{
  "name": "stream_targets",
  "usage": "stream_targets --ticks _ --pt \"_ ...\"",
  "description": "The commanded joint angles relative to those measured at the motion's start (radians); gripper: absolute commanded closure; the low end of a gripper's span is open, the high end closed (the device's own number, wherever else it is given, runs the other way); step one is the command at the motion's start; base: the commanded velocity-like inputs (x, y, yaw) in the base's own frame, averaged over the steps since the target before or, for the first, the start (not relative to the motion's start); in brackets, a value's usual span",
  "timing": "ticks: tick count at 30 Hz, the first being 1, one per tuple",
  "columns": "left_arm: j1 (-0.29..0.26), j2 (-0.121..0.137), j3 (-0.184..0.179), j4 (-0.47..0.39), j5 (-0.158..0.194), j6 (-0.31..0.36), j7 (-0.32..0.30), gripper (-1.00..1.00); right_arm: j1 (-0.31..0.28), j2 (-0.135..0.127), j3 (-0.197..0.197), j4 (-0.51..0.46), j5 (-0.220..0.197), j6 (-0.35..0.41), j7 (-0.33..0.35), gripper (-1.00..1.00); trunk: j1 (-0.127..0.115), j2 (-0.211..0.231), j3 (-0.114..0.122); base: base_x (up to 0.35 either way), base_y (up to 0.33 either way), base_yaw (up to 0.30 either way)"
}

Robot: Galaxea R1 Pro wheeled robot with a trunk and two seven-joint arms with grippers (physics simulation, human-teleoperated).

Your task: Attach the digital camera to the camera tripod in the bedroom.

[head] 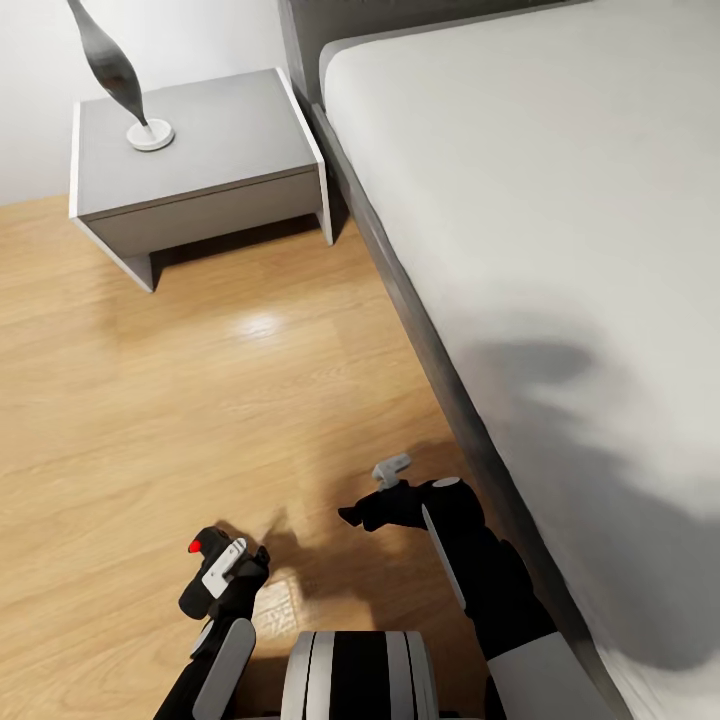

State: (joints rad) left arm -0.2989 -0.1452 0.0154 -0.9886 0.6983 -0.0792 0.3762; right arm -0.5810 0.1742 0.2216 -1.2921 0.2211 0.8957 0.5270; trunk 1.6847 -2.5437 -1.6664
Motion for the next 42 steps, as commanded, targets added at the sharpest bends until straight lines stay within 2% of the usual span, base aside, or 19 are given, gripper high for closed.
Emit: stream_targets --ticks 1,7,15,23,42 --pt "0.000 0.000 0.000 0.000 0.010 -0.005 0.001 -1.00 0.000 0.000 0.000 -0.001 0.011 0.003 0.008 -1.00 0.000 0.000 -0.001 0.001 0.000 0.000" --pt "0.000 0.001 0.001 0.001 0.010 -0.005 0.014 -1.00 0.000 0.000 0.000 -0.001 0.011 0.003 0.008 -1.00 0.000 0.000 -0.001 0.000 0.000 0.000" --pt "0.000 0.002 0.000 0.001 0.012 -0.020 0.073 -1.00 0.000 0.000 0.001 -0.001 0.011 0.004 0.008 -1.00 0.000 0.000 -0.001 0.000 0.000 0.000" --pt "0.000 0.002 0.000 0.002 0.015 -0.050 0.081 -1.00 0.000 0.000 0.001 -0.001 0.011 0.006 0.008 -1.00 0.000 0.000 -0.001 0.000 0.000 0.000" --pt "0.000 0.001 -0.001 0.023 0.015 -0.056 0.082 -1.00 0.000 0.000 0.001 -0.001 0.011 0.005 0.008 -1.00 0.000 0.000 -0.001 0.002 0.000 0.000"
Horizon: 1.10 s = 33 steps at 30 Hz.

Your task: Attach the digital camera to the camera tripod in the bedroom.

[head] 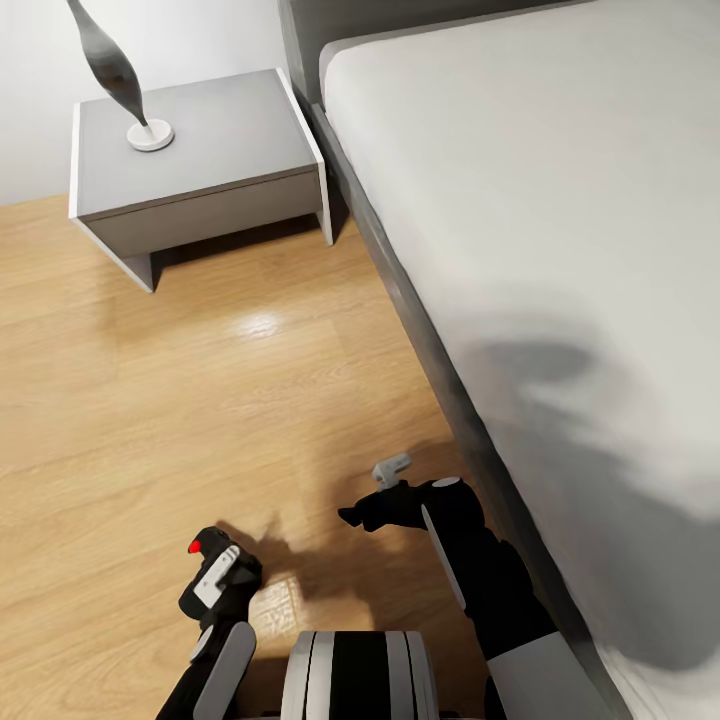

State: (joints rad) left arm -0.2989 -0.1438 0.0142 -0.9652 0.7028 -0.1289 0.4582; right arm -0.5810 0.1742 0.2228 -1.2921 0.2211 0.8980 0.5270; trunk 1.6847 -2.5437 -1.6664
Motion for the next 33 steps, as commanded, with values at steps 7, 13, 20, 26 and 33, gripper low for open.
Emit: stream_targets --ticks 7,13,20,26,33 --pt "0.000 0.000 0.000 0.008 0.010 -0.006 0.000 -1.00 0.000 0.000 0.000 -0.001 0.010 0.002 0.008 -1.00 0.000 0.000 -0.001 0.103 0.000 0.000" --pt "0.000 0.000 0.001 0.013 0.011 -0.007 0.000 -1.00 0.000 0.000 0.000 -0.001 0.010 0.002 0.008 -1.00 0.000 0.000 -0.001 0.053 0.000 0.000" --pt "0.000 -0.001 0.001 0.014 0.012 -0.008 0.000 -1.00 0.000 0.000 0.000 -0.001 0.010 0.002 0.008 -1.00 0.000 0.000 -0.001 0.013 0.000 0.000" --pt "0.000 -0.002 0.001 0.015 0.012 -0.008 0.000 -1.00 0.000 0.000 0.000 -0.001 0.010 0.003 0.008 -1.00 0.000 0.000 -0.001 0.003 0.000 0.000" --pt "0.000 -0.001 0.001 0.016 0.013 -0.008 0.000 -1.00 0.000 0.000 0.000 -0.001 0.010 0.004 0.008 -1.00 0.000 0.000 -0.001 0.001 0.000 0.000"
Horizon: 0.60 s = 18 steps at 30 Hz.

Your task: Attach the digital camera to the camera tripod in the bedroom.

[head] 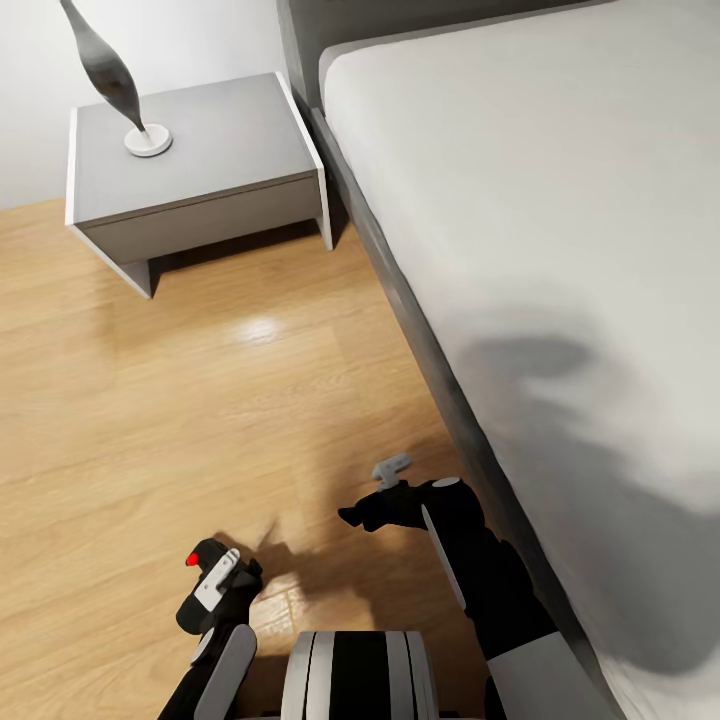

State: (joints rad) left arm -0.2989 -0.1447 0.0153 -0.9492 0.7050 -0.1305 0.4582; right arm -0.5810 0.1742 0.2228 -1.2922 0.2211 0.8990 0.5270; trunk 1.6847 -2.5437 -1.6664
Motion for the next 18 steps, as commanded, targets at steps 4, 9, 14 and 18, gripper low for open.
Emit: stream_targets --ticks 4,9,14,18 --pt "0.000 0.000 0.000 0.000 0.015 -0.006 0.000 -1.00 0.000 0.000 0.000 -0.001 0.011 0.003 0.008 -1.00 0.000 0.000 -0.001 0.000 0.000 0.000" --pt "0.000 0.001 0.000 0.000 0.047 -0.006 0.000 1.00 0.000 0.000 0.000 -0.001 0.011 0.003 0.008 -1.00 0.000 0.000 -0.001 0.000 0.000 0.000" --pt "0.000 0.004 -0.001 0.011 0.107 -0.007 -0.001 1.00 0.000 0.000 0.000 -0.001 0.011 0.003 0.008 -1.00 0.000 0.000 -0.001 0.000 0.000 0.000" --pt "0.000 0.006 -0.001 0.017 0.133 -0.007 -0.001 1.00 0.000 0.000 0.000 -0.001 0.011 0.003 0.008 -1.00 0.000 0.000 -0.001 0.000 0.000 0.000"
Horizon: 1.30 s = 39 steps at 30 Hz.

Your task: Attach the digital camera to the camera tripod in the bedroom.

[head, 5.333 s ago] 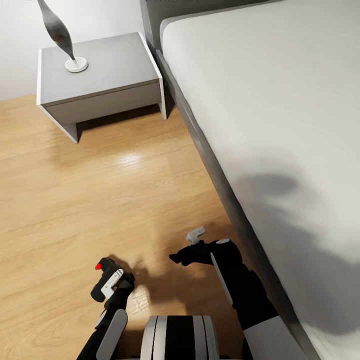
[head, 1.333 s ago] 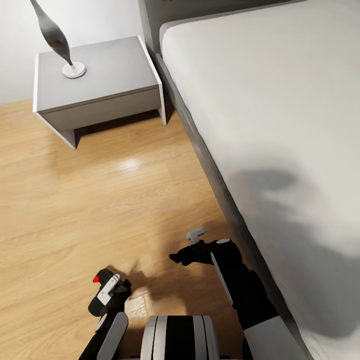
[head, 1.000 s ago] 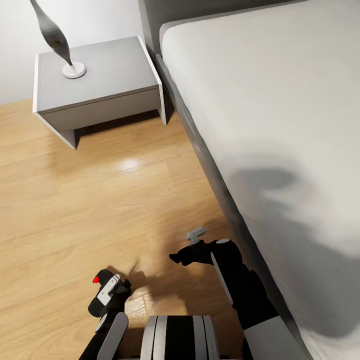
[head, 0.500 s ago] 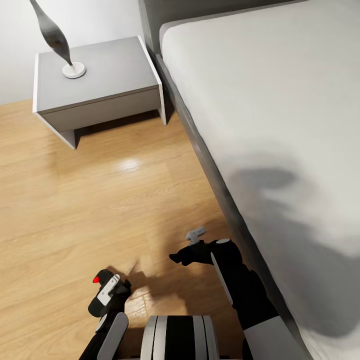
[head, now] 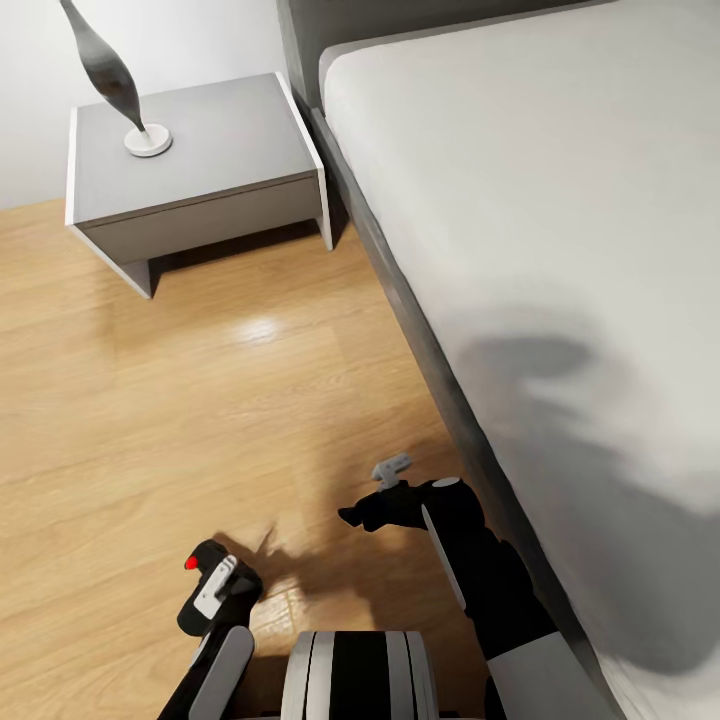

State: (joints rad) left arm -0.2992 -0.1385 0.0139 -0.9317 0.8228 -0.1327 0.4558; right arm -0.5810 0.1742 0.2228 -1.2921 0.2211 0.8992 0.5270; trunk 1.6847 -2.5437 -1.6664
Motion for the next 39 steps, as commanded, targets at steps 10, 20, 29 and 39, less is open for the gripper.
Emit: stream_targets --ticks 10,20,29,39 --pt "0.000 0.000 0.000 -0.002 0.028 -0.005 0.001 1.00 0.000 0.000 0.000 -0.001 0.011 0.003 0.008 -1.00 0.000 0.000 -0.001 0.000 0.000 0.000" --pt "0.000 -0.004 -0.120 -0.403 -0.092 0.005 0.213 1.00 0.000 0.000 -0.014 -0.003 0.009 -0.001 0.010 -1.00 0.000 0.000 -0.001 0.000 0.000 0.000" --pt "0.000 -0.005 -0.313 -0.479 -0.218 0.007 0.453 1.00 0.000 0.000 -0.014 -0.004 0.009 -0.002 0.011 -1.00 0.000 0.000 -0.001 0.000 0.000 0.000" --pt "0.000 -0.006 -0.356 -0.552 -0.277 0.013 0.526 1.00 0.000 0.000 -0.015 -0.004 0.009 0.000 0.011 -1.00 0.000 0.000 -0.001 0.000 0.000 0.000"
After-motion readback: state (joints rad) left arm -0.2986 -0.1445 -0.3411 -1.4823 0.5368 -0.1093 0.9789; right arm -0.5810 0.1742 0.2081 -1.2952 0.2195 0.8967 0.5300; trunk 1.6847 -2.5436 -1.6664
